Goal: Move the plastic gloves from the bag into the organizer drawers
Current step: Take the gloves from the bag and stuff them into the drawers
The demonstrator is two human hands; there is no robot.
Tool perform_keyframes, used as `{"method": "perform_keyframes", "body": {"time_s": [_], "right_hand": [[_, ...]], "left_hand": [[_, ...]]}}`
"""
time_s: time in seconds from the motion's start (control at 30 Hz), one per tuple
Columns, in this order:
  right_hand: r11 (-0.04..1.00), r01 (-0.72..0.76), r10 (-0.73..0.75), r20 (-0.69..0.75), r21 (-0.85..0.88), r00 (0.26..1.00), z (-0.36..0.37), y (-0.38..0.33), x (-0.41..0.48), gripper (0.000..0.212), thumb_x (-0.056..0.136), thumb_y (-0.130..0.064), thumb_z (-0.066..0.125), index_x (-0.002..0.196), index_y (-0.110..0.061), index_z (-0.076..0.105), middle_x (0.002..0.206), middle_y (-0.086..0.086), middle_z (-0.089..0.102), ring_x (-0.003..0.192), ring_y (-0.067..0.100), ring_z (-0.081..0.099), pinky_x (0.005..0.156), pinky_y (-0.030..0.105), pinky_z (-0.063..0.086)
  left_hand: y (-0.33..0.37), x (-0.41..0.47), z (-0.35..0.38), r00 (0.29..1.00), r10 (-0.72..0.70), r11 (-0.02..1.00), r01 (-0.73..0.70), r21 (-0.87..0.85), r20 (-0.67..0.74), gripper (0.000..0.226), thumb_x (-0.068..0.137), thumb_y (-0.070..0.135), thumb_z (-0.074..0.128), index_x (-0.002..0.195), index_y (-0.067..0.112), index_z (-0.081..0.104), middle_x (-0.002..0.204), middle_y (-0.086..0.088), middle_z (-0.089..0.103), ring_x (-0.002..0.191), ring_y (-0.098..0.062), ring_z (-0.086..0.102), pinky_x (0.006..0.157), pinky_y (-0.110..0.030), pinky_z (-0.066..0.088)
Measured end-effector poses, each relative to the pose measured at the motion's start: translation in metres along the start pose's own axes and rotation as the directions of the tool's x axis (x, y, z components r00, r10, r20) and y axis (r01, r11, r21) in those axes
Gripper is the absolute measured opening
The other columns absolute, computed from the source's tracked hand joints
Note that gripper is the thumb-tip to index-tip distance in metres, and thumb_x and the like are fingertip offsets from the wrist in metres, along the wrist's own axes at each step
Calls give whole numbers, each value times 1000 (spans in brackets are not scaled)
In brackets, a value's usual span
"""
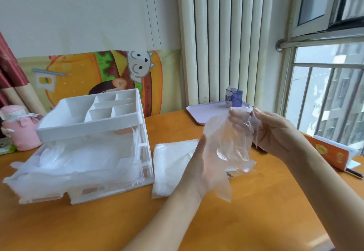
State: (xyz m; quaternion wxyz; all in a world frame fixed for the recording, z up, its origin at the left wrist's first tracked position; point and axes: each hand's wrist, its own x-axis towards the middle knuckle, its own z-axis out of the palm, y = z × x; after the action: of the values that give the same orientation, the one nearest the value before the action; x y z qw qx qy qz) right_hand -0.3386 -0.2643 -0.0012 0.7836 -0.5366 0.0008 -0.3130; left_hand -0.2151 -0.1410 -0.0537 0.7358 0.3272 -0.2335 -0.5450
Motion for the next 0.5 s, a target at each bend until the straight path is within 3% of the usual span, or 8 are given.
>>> {"method": "perform_keyframes", "body": {"time_s": [0.07, 0.13, 0.17, 0.23, 0.3, 0.37, 0.43, 0.5], "right_hand": [[998, -59, 59, 35, -8, 998, -6, -7, -13, 41, 80, -19, 65, 107, 11, 66, 107, 24, 66, 99, 30, 69, 80, 34, 58], [984, -161, 162, 7, -81, 987, -14, -12, -22, 33, 75, -12, 63, 100, 10, 69, 94, 24, 68, 82, 28, 72, 68, 31, 59], [961, -230, 226, -38, -155, 973, -16, -14, -25, 29, 79, -6, 57, 100, 11, 67, 92, 25, 69, 76, 27, 72, 63, 29, 59], [858, -349, 328, -122, -376, 937, -19, -13, -26, 25, 89, 1, 48, 108, 11, 61, 101, 25, 69, 80, 26, 71, 70, 31, 59], [738, -374, 297, -226, -562, 928, -19, -14, -24, 20, 94, 0, 49, 108, 2, 63, 106, 17, 70, 87, 22, 70, 83, 33, 56], [710, -272, 137, -252, -649, 958, -4, -22, -19, 18, 94, -5, 52, 104, -8, 67, 112, 11, 70, 100, 20, 68, 93, 31, 50], [751, -91, 28, -106, -654, 994, 23, -35, -17, 24, 93, -29, 55, 111, -16, 65, 120, 5, 67, 112, 15, 62, 100, 28, 45], [721, 36, 49, 102, -692, 994, 56, -48, -14, 59, 76, -62, 63, 121, -23, 60, 122, -5, 66, 115, 5, 59, 99, 22, 46]], "left_hand": [[2, -1, 6, 991, 132, 991, -132, -38, 23, 35, 97, 25, 52, 120, 0, 60, 115, -12, 64, 115, -24, 61, 105, -40, 45], [6, -6, 5, 956, 262, 960, -243, 138, -135, 17, 93, 12, 60, 102, 2, 70, 107, -12, 69, 116, -28, 61, 108, -39, 41], [11, -11, 7, 916, 369, 897, -308, 316, -156, 17, 93, 11, 59, 89, 10, 75, 99, -9, 73, 108, -27, 65, 104, -39, 45], [23, -29, 17, 856, 516, 661, -378, 648, -27, 32, 96, 12, 56, 73, 20, 78, 87, -2, 76, 96, -24, 69, 96, -37, 51], [39, -47, 26, 836, 537, 479, -413, 775, 114, 34, 97, 10, 53, 72, 18, 74, 76, 4, 74, 82, -16, 70, 85, -30, 55], [58, -64, 32, 840, 507, 361, -412, 836, 195, 27, 97, 9, 54, 75, 9, 68, 65, 5, 68, 65, -9, 66, 69, -24, 56], [76, -79, 35, 857, 444, 251, -399, 882, 261, 23, 96, 12, 56, 78, 4, 66, 62, 3, 64, 55, -8, 61, 59, -22, 53], [92, -95, 38, 877, 388, 170, -371, 913, 284, 18, 94, 14, 60, 86, 1, 68, 60, 3, 63, 52, -11, 58, 55, -21, 50]]}}
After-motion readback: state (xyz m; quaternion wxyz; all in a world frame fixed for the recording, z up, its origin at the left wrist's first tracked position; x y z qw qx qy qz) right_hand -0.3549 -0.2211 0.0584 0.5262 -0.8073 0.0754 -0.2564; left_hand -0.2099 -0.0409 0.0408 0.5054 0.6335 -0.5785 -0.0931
